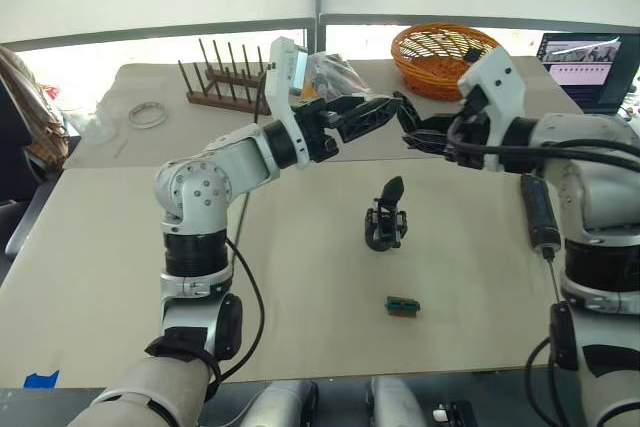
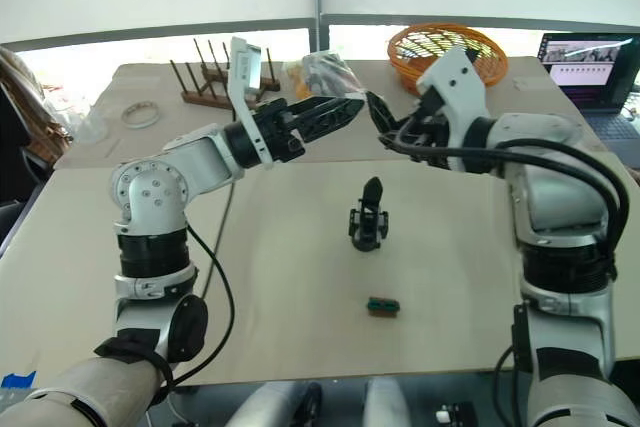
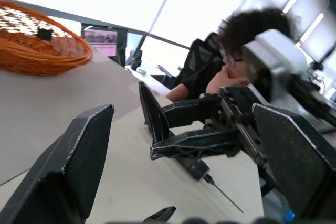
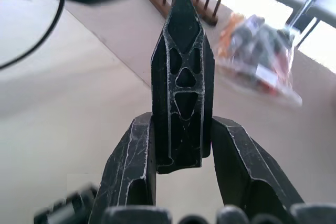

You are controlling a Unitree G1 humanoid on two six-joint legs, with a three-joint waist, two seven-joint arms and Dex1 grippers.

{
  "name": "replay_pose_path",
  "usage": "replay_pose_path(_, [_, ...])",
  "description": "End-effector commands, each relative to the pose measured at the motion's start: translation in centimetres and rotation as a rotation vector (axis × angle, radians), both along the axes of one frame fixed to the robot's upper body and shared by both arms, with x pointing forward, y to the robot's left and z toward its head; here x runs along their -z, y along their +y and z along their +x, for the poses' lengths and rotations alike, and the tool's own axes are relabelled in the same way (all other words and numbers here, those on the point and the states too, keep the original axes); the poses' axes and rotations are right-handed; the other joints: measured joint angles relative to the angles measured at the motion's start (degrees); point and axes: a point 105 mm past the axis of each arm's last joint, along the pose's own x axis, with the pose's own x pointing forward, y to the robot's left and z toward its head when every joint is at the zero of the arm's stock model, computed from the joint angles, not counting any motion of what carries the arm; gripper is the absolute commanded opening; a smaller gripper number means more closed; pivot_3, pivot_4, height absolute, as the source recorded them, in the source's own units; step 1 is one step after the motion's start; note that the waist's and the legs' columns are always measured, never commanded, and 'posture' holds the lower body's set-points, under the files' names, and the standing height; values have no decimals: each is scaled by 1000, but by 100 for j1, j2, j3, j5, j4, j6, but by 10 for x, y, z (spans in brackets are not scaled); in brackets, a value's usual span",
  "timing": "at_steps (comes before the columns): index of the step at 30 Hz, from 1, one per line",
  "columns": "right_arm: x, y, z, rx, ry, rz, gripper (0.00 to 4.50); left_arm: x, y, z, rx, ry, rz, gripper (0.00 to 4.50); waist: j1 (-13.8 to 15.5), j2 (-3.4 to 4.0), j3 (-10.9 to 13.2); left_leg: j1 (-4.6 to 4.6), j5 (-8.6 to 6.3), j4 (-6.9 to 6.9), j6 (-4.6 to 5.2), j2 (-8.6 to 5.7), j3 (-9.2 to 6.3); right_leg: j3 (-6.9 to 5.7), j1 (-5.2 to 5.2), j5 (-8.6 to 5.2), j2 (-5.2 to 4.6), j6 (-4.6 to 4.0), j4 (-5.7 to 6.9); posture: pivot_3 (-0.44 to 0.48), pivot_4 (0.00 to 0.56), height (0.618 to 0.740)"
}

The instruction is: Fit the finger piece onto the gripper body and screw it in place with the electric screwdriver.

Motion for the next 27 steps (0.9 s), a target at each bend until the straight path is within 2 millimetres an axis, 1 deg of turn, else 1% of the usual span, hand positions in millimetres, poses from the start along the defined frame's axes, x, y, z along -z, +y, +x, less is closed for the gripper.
replay_pose_path(1, [-16, 14, -7, -6, -120, 20, 1115, -13, 4, 7, -74, 0, -60, 4500, 13, 0, 0, 0, 0, 3, 1, -3, 0, -1, 0, 0, 1, 0, 1, 0, 150, 740])
replay_pose_path(3, [-15, 19, -10, -19, -136, 12, 1115, -18, 8, 9, -94, -2, -83, 4500, 16, 0, 0, -1, 0, 7, 1, -5, 0, -4, 1, 0, 3, 0, 1, 0, 150, 740])
replay_pose_path(5, [-15, 21, -12, -30, -143, 11, 1115, -21, 8, 6, -79, -13, -85, 4500, 6, 0, 0, 0, 0, 8, 1, -7, 0, -6, 1, 0, 4, 0, 1, 0, 150, 740])
replay_pose_path(6, [-16, 22, -13, -35, -145, 13, 1115, -21, 6, 4, -71, -22, -82, 4236, -2, 0, 0, 0, 0, 8, 1, -7, 1, -6, 1, 0, 5, 0, 1, 0, 150, 740])
replay_pose_path(8, [-16, 26, -16, -52, -149, 15, 1115, -23, 4, 0, -53, -32, -93, 3613, -7, 0, 0, 0, 0, 6, 1, -6, 0, -5, 0, 0, 5, 0, 2, 0, 150, 740])
replay_pose_path(10, [-17, 28, -19, -67, -150, 16, 1115, -24, 3, -1, -48, -34, -100, 2708, -7, 0, 0, 0, 0, 6, 1, -6, 0, -6, 0, 0, 5, 0, 1, 0, 150, 740])
replay_pose_path(14, [-19, 30, -23, -80, -153, 26, 1115, -23, 0, -3, -38, -11, -97, 700, -6, 0, 0, 0, 0, 6, 1, -6, 0, -6, 1, 0, 5, 0, 1, 0, 150, 740])
replay_pose_path(19, [-18, 34, -28, -100, -146, 27, 1115, -29, -5, -10, -2, -22, -132, 692, -18, 0, 0, 0, 0, 4, 1, -5, 1, -4, -1, 0, 5, 0, 1, 0, 150, 740])
replay_pose_path(27, [-18, 34, -29, -101, -144, 30, 1115, -34, -5, -6, -11, -26, -161, 692, -15, 0, 0, 1, 0, 4, 1, -5, 1, -5, 0, 0, 6, 0, 0, 0, 150, 740])
